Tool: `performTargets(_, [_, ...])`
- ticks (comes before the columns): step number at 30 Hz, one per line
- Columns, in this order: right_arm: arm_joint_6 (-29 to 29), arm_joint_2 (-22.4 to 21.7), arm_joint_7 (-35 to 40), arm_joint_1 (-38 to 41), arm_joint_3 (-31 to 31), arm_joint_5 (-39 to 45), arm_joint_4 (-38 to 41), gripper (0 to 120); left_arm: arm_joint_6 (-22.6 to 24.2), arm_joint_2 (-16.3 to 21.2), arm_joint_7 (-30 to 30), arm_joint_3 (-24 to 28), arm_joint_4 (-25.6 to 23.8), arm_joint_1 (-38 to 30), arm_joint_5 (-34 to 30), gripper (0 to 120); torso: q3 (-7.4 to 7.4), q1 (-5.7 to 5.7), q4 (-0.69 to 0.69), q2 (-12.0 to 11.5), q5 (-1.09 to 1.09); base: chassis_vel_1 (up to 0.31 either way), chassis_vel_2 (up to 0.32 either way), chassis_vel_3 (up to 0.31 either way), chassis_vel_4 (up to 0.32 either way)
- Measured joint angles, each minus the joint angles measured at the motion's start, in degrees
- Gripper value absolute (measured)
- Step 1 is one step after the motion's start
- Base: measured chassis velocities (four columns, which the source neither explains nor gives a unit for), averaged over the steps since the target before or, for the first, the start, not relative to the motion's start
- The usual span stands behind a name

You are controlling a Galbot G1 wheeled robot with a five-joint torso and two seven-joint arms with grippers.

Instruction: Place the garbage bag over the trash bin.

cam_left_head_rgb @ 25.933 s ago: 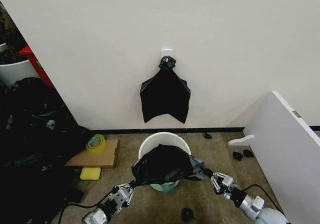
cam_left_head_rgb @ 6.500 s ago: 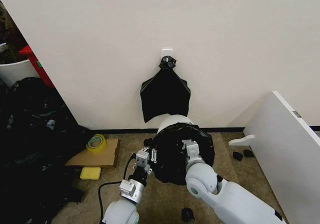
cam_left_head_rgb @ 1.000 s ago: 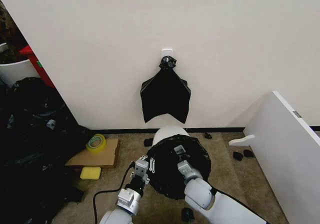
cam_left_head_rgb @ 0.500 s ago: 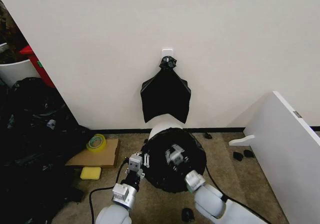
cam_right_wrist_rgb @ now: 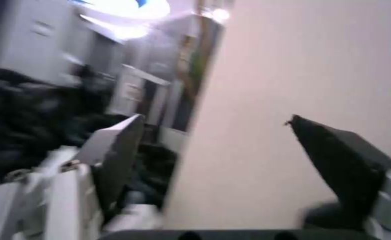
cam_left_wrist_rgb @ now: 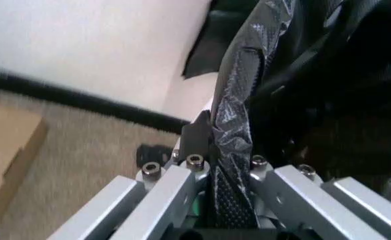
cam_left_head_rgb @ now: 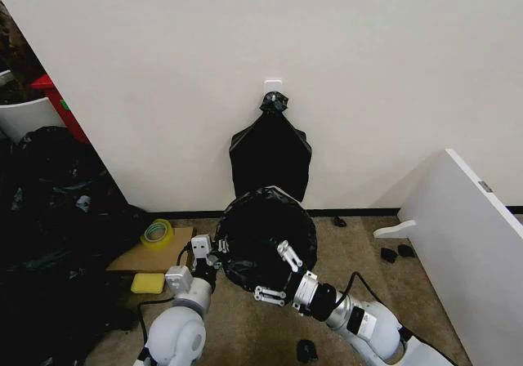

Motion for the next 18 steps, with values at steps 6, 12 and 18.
performTargets(6, [-5.45, 0.57, 13.73, -0.58, 0.73, -6.46, -0.21, 100, 3.92, -1.49, -4.61, -5.78, -0.21, -1.62, -11.02, 1, 0.00, 0.00, 0.00, 0.00, 0.00, 0.000, 0.000, 0.000, 0.000])
performTargets(12, [-7.85, 0.54, 17.87, -1.14, 0.21, -9.69, -3.22, 100, 11.28, -2.52, -11.64, -14.28, -0.16, -3.89, -28.17, 1, 0.00, 0.00, 0.00, 0.00, 0.00, 0.000, 0.000, 0.000, 0.000])
performTargets(18, [-6.93, 0.79, 18.09, -0.90, -0.29, -13.62, -8.85, 100, 14.98, -2.48, -14.95, -19.31, -0.09, -5.39, -35.79, 1, 0.00, 0.00, 0.00, 0.00, 0.01, 0.000, 0.000, 0.000, 0.000])
